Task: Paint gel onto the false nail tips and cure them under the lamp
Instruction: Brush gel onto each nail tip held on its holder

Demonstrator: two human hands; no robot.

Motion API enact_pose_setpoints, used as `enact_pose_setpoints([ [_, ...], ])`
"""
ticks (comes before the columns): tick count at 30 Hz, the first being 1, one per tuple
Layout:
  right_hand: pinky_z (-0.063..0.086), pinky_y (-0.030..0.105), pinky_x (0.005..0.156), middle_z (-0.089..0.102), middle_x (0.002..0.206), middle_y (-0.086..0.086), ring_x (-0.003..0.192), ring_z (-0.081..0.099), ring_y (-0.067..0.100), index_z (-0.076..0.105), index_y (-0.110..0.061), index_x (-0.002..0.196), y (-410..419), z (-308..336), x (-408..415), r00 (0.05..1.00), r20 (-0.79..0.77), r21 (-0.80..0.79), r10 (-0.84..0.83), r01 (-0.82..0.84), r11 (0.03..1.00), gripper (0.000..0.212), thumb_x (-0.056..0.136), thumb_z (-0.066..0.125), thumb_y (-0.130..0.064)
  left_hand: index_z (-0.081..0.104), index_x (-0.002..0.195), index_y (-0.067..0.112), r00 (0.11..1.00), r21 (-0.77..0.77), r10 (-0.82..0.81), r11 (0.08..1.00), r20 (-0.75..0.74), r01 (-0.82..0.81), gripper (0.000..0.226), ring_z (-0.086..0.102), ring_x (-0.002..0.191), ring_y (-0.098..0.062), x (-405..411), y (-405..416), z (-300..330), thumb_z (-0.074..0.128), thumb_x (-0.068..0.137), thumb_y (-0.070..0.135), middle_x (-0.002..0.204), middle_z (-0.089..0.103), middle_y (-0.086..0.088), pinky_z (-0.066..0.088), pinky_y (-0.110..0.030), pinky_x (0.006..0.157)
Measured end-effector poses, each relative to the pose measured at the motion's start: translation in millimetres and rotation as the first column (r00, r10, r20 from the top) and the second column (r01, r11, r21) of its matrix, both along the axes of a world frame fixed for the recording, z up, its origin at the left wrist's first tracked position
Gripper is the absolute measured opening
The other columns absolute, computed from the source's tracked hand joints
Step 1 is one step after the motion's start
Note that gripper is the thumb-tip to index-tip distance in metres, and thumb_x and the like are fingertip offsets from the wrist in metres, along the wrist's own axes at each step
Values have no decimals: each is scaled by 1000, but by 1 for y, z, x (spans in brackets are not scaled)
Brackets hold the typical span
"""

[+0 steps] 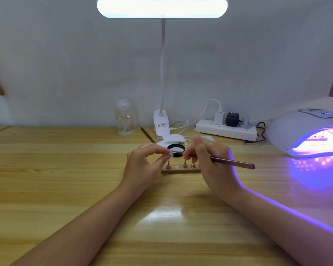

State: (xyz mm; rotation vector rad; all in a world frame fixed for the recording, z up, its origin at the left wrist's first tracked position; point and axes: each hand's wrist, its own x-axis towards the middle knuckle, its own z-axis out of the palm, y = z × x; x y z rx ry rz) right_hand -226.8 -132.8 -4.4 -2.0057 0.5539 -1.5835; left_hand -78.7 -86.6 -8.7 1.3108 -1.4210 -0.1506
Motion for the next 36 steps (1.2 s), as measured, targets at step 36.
enact_pose_setpoints([
  [36,45,11,55,62,56,-11,54,59,0,66,-18,62,2,1,4,1000,18,50,-20,19,999,42,93,47,-41,71,81,20,999,13,41,999,-36,-41,14,62,81,-7,3,-1,0,72,74,8,78,67,7,45,-13,77],
])
